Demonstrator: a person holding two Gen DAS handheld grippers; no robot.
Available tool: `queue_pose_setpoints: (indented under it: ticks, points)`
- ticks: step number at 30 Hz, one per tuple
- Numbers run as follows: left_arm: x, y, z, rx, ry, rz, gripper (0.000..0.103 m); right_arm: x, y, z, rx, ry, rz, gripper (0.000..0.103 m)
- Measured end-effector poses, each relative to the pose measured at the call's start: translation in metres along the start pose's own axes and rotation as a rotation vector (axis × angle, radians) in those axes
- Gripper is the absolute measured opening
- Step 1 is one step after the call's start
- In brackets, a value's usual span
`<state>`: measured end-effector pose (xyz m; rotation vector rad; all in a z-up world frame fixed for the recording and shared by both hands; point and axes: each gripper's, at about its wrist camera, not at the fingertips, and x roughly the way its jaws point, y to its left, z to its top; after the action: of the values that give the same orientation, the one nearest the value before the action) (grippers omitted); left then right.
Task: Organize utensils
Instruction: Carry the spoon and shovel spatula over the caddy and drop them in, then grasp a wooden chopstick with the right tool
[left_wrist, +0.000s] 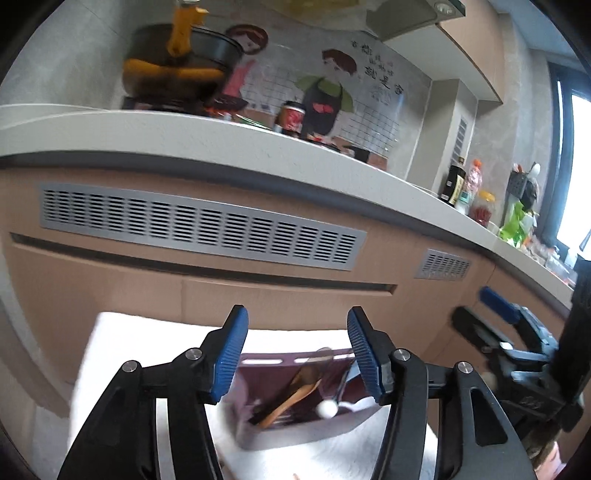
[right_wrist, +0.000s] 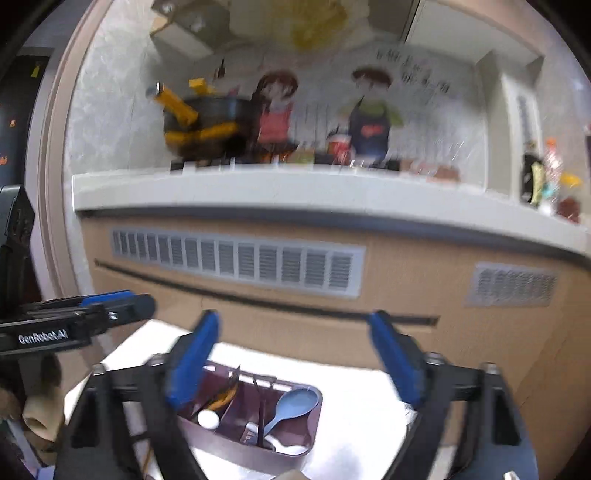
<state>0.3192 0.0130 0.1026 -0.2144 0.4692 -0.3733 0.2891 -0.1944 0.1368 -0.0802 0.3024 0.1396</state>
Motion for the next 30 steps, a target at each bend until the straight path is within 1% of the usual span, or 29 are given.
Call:
queue_pose_setpoints:
  ticks: [1,4,5,10,13,17,19,21,22,23,24,25,26,27,28,30]
  points:
    - [-0.007,0.003,-0.004,0.000,0.008,0.018,0.059,-0.006,0.001,0.000,0.002,-0.005,-0.001,0.100]
    - [-0.017,0.013,-0.019,-0.002,0.060,0.061,0.068,-0.021,0.008,-0.005,-0.001,0.021,0.010,0.103]
    - [-0.020,0.017,-0.027,-0.009,0.084,0.068,0.069,-0.023,0.010,-0.008,0.002,0.036,0.018,0.103]
    - [-0.036,0.046,-0.077,-0.071,0.181,0.129,0.069,-0.032,0.031,-0.043,-0.025,0.134,0.037,0.103]
    - [-0.036,0.059,-0.106,-0.087,0.252,0.158,0.069,-0.032,0.046,-0.068,-0.060,0.200,0.051,0.103]
    - [-0.032,0.069,-0.138,-0.096,0.326,0.173,0.069,-0.028,0.062,-0.098,-0.095,0.286,0.062,0.103]
    - [-0.031,0.071,-0.149,-0.099,0.347,0.174,0.069,-0.022,0.068,-0.114,-0.113,0.337,0.061,0.103]
    - [-0.032,0.074,-0.156,-0.104,0.352,0.197,0.069,-0.016,0.074,-0.130,-0.116,0.401,0.055,0.103]
    - [-0.033,0.077,-0.159,-0.108,0.352,0.220,0.069,-0.013,0.077,-0.138,-0.118,0.438,0.062,0.103]
    - [-0.034,0.080,-0.160,-0.113,0.354,0.233,0.069,-0.011,0.080,-0.145,-0.120,0.469,0.088,0.102]
    - [-0.035,0.082,-0.160,-0.118,0.355,0.237,0.069,-0.009,0.084,-0.155,-0.119,0.513,0.135,0.100]
    - [-0.036,0.085,-0.161,-0.127,0.356,0.242,0.069,-0.007,0.087,-0.162,-0.122,0.549,0.164,0.082]
    - [-0.039,0.088,-0.161,-0.135,0.354,0.254,0.069,-0.005,0.091,-0.168,-0.127,0.586,0.184,0.051]
    - [-0.041,0.090,-0.161,-0.139,0.349,0.266,0.069,0.000,0.094,-0.176,-0.124,0.644,0.209,0.037]
    - [-0.043,0.092,-0.160,-0.142,0.337,0.277,0.069,0.003,0.095,-0.181,-0.110,0.679,0.224,0.022]
    - [-0.050,0.094,-0.159,-0.148,0.312,0.297,0.069,0.005,0.096,-0.187,-0.076,0.704,0.239,0.020]
